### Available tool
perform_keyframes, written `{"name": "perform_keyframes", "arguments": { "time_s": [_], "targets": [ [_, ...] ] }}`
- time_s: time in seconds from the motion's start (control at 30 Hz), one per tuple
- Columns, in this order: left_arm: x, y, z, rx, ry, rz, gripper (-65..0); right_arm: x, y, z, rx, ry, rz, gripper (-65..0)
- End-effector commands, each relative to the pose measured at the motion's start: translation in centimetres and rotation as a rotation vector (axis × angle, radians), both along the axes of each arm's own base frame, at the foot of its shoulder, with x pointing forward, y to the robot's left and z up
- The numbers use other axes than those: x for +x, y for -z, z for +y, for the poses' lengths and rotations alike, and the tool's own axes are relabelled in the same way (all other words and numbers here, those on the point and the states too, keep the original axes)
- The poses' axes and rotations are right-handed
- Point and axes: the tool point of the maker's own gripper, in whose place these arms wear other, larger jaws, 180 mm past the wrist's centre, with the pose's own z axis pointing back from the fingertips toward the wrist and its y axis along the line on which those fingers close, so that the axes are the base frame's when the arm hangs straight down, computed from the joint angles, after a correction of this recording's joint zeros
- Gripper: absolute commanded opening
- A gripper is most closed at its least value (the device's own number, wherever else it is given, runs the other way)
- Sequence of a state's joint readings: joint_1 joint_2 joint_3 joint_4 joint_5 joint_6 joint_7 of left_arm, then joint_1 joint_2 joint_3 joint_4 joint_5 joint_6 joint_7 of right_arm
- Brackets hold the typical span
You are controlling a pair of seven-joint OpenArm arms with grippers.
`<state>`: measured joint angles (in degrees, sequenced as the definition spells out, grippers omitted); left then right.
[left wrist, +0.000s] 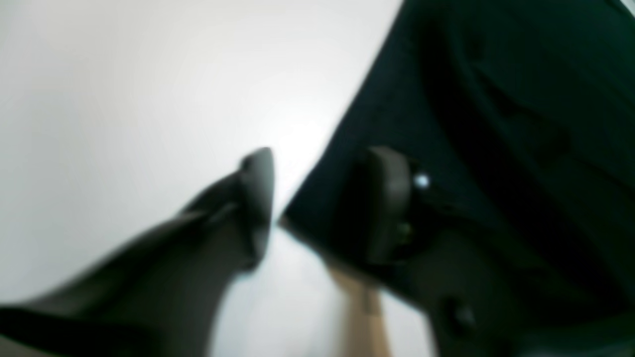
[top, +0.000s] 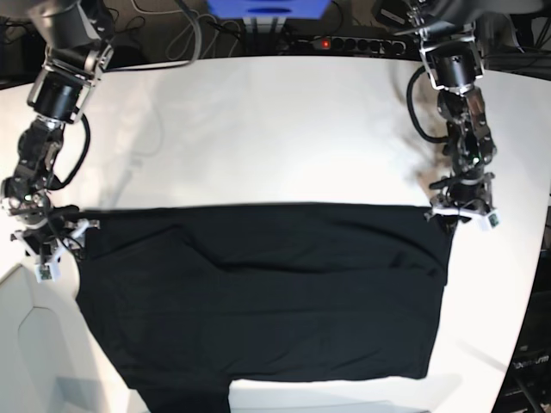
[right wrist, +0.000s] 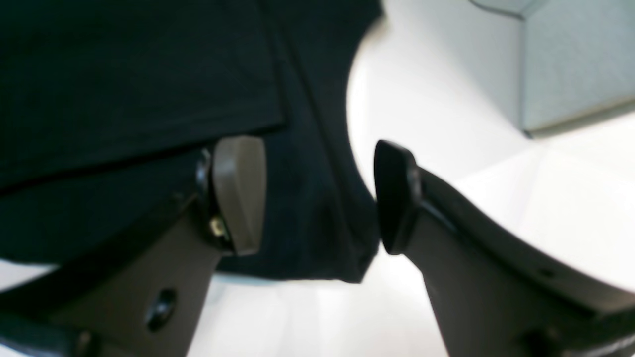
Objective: Fold the T-shirt properly
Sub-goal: 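Drag the held shoulder edge with both grippers toward the arms' base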
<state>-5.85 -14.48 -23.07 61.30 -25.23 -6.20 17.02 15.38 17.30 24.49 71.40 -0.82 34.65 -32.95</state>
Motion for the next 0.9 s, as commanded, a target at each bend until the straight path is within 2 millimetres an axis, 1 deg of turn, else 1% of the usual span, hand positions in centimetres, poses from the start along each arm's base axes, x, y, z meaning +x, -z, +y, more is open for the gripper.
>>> {"name": "perform_keyframes", "arguments": {
  "time_s": [0.0,0.03,0.1,0.17,0.27,0.33,0.43,0.5,0.57,0.67,0.73,0.77,0.87],
  "targets": [
    [0.5,-0.5,-0.1,-0.008,0.009,-0.006,-46.7,1.1,-2.1,-0.6,-0.006,0.005,-0.067,-29.5],
    [0.5,-0.5,-0.1,-0.008,0.009,-0.006,-50.1,0.9,-2.0,-0.7,-0.005,0.009,-0.064,-29.5],
    [0.5,-0.5,-0.2,-0.010,0.010,-0.006,-53.9,0.1,-1.0,-1.2,0.004,0.027,-0.042,-29.5],
    [0.7,-0.5,-0.6,-0.009,0.021,-0.005,-54.6,-0.5,-0.1,-1.9,0.008,0.038,-0.012,-29.5],
    [0.7,-0.5,-0.4,-0.007,0.020,-0.005,-55.1,-1.5,1.7,-2.9,0.027,0.063,0.039,-29.5],
    [0.7,-0.5,-0.4,-0.007,0.020,-0.005,-57.0,-2.0,2.5,-3.6,0.055,0.096,0.049,-29.5],
    [0.6,-0.5,-0.4,-0.007,0.017,-0.006,-64.6,-2.3,3.4,-3.9,0.084,0.114,0.036,-29.5],
    [0.6,-0.5,-0.4,-0.007,0.017,-0.004,-65.0,-2.9,4.4,-3.8,0.100,0.120,0.058,-29.5],
    [0.5,-0.3,-0.3,-0.006,0.017,-0.001,-64.6,-3.9,5.5,-3.6,0.100,0.117,0.087,-29.8],
    [0.3,-0.2,-0.3,-0.005,0.017,0.003,-64.7,-4.5,6.1,-3.5,0.101,0.114,0.105,-30.6],
    [0.3,-0.2,-0.3,-0.005,0.018,0.006,-64.7,-5.1,6.6,-3.4,0.102,0.112,0.119,-35.2],
    [0.3,-0.2,-0.3,-0.005,0.018,0.006,-64.7,-5.2,6.7,-3.4,0.102,0.112,0.122,-39.0],
    [0.0,0.1,-0.4,-0.009,0.018,0.015,-64.7,-5.6,6.9,-3.5,0.099,0.113,0.131,-56.4]
  ]
}}
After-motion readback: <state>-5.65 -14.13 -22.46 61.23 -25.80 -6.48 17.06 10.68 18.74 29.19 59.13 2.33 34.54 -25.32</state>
